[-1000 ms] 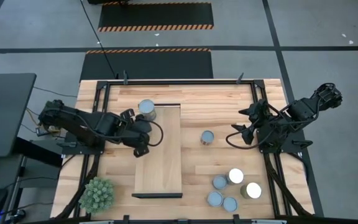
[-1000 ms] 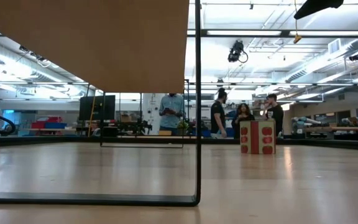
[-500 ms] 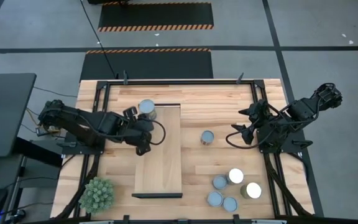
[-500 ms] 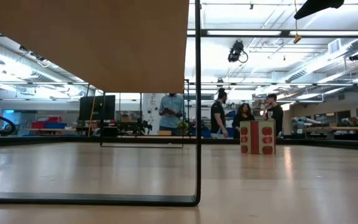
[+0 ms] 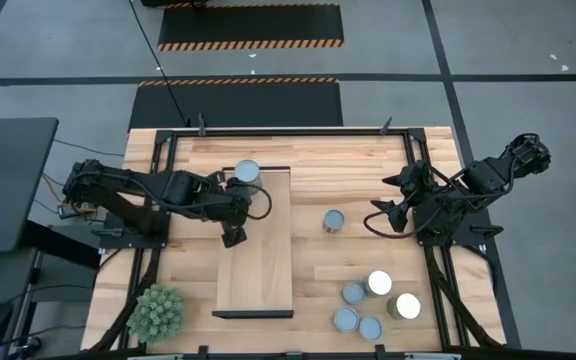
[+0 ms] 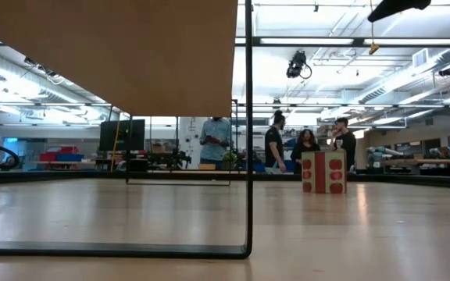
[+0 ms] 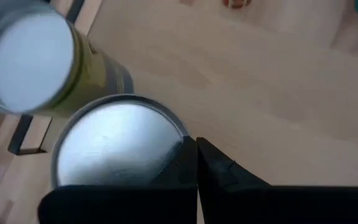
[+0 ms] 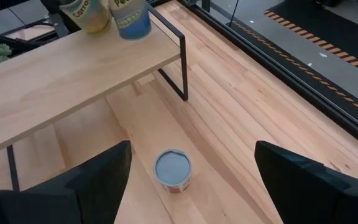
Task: Pick and place cans onto a shelf
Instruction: Put the canned carrots on the shelf
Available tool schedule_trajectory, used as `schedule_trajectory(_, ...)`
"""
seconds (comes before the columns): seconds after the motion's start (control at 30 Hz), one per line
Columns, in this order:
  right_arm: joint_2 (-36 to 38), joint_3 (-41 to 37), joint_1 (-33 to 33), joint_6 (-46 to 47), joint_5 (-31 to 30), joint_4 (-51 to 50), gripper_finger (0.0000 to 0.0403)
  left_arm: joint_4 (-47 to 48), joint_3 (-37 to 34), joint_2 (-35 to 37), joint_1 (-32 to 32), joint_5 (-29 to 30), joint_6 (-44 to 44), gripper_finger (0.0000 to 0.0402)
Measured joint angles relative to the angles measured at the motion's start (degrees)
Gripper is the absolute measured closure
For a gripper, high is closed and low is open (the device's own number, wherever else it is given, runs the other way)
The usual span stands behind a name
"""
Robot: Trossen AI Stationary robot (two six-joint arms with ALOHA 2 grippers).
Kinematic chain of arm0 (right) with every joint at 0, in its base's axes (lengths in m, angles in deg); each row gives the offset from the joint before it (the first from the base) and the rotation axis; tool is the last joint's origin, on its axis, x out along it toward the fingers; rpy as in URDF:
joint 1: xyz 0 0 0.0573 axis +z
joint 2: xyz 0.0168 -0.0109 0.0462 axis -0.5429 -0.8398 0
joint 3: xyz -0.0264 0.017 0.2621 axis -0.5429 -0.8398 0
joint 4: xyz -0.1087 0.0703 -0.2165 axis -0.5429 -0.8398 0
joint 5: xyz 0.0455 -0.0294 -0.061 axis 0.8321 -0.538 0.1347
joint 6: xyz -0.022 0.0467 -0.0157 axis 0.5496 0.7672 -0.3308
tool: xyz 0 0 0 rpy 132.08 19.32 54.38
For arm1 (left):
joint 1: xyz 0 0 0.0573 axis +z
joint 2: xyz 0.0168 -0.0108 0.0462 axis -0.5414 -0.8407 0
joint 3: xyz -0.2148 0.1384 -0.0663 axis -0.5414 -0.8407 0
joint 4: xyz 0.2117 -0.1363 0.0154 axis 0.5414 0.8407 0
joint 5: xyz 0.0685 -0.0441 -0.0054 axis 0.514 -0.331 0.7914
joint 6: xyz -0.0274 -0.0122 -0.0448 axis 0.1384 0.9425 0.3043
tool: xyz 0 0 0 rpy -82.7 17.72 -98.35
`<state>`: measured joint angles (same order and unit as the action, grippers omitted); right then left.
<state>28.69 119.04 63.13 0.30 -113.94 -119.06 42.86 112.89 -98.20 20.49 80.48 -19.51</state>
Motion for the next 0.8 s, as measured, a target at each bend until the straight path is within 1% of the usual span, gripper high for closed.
schedule_trajectory(0.17, 0.0, 0.0, -0.1, -1.7, 0.0, 1.1, 0.0054, 0.0, 2.1, 0.0, 1.1, -0.3, 0.2, 0.0401)
schedule_trajectory(0.47, 0.0, 0.0, -1.2, -2.7, 0.0, 1.3, 0.0054, 0.0, 2.2, 0.0, 1.5, -1.4, 1.0, 0.0401)
schedule_trajectory(0.57, 0.0, 0.0, -1.2, -3.1, 0.0, 1.3, 0.0054, 0.0, 2.2, 0.0, 1.5, -2.5, 1.0, 0.0391)
schedule_trajectory(0.8, 0.0, 0.0, -1.2, -3.7, 0.0, 1.3, 0.0054, -0.5, 2.3, -0.5, 0.7, -0.7, 1.0, 0.0363)
